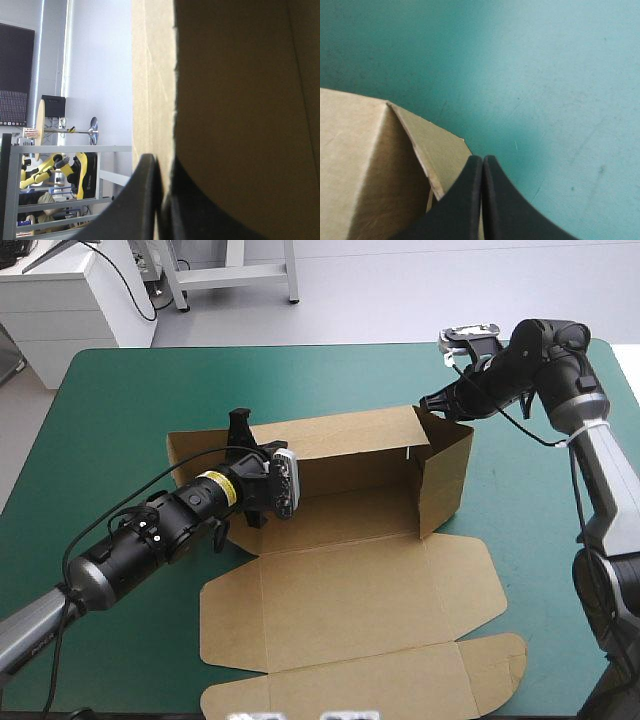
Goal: Fold the box
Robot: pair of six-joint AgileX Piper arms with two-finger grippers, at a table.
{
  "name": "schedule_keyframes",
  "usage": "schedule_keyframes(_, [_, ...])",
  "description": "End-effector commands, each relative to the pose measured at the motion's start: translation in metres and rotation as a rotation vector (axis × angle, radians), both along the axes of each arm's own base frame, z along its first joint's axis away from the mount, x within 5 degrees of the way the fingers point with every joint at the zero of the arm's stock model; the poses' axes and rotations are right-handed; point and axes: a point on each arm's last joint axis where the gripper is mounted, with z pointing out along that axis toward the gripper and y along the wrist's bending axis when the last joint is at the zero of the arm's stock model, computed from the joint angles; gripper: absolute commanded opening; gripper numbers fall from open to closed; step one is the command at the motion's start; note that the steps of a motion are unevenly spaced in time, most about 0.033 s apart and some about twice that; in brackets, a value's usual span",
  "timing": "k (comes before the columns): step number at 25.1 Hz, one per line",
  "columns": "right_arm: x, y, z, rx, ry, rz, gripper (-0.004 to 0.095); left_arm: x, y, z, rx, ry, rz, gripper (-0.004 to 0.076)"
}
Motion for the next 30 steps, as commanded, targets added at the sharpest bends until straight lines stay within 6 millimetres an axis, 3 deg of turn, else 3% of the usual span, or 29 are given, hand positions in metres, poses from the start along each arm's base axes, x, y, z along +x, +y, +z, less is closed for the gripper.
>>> schedule_keyframes(1, [-0.015,-0.001,0.030,0.052,-0.077,0.016,-0.0021,0.000,0.004,-0.005,0.011,0.081,0.048,-0.0008])
schedule_keyframes(5, [-0.016,-0.001,0.028,0.049,-0.069,0.016,-0.0021,0.000,0.003,-0.004,0.007,0.077,0.044,-0.0008])
schedule_keyframes(9, [-0.023,0.000,0.004,0.050,0.016,0.049,-0.0020,0.000,0.002,-0.002,-0.010,0.054,0.033,-0.0008])
schedule_keyframes(13, [-0.030,0.005,0.001,0.103,0.019,0.084,-0.0021,0.001,0.001,-0.001,-0.024,0.054,0.034,-0.0008])
schedule_keyframes(22, [-0.054,0.003,-0.012,0.121,-0.162,0.122,-0.0021,0.000,0.004,-0.005,0.007,0.092,0.051,-0.0008])
schedule_keyframes(30, [-0.081,-0.001,-0.047,0.029,-0.318,0.280,-0.0021,-0.001,0.004,-0.006,0.009,0.098,0.054,-0.0008])
